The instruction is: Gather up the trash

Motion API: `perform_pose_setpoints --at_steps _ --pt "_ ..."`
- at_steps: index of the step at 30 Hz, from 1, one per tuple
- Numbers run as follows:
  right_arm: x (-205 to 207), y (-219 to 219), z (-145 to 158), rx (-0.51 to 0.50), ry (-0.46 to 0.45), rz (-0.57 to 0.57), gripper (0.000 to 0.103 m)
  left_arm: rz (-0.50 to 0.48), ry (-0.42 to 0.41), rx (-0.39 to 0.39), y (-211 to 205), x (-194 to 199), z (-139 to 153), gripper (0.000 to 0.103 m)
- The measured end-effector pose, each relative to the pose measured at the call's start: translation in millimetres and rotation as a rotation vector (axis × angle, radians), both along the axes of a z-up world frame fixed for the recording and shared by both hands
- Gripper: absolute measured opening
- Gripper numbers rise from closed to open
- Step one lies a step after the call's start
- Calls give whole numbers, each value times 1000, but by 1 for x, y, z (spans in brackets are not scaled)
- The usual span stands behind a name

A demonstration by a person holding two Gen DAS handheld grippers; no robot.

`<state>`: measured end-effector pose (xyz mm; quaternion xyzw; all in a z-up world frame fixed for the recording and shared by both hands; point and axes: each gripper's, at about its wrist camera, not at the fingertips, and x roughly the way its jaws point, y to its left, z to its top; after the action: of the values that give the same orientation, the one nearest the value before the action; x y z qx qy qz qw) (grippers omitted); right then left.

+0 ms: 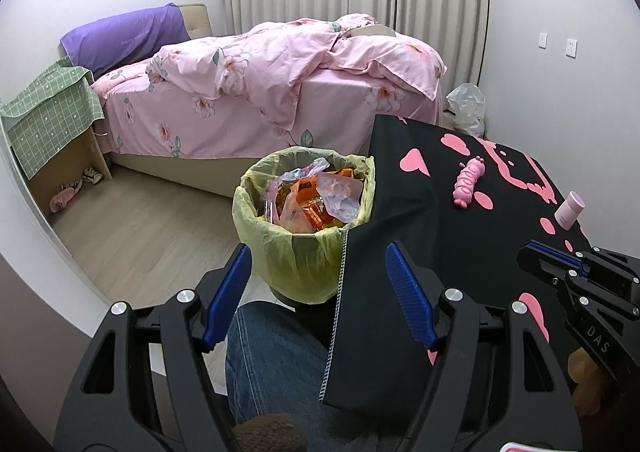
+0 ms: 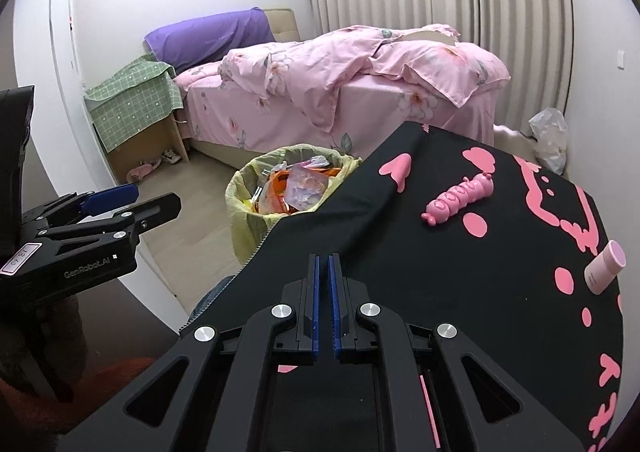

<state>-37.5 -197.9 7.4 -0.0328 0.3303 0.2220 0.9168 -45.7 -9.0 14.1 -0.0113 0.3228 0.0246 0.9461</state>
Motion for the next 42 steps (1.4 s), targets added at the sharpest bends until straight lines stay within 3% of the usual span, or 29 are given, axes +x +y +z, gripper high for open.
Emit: perform_pose_setpoints --at_steps 42 --pt "-2 3 1 -9 -15 1 7 -15 -9 12 -5 -1 -1 66"
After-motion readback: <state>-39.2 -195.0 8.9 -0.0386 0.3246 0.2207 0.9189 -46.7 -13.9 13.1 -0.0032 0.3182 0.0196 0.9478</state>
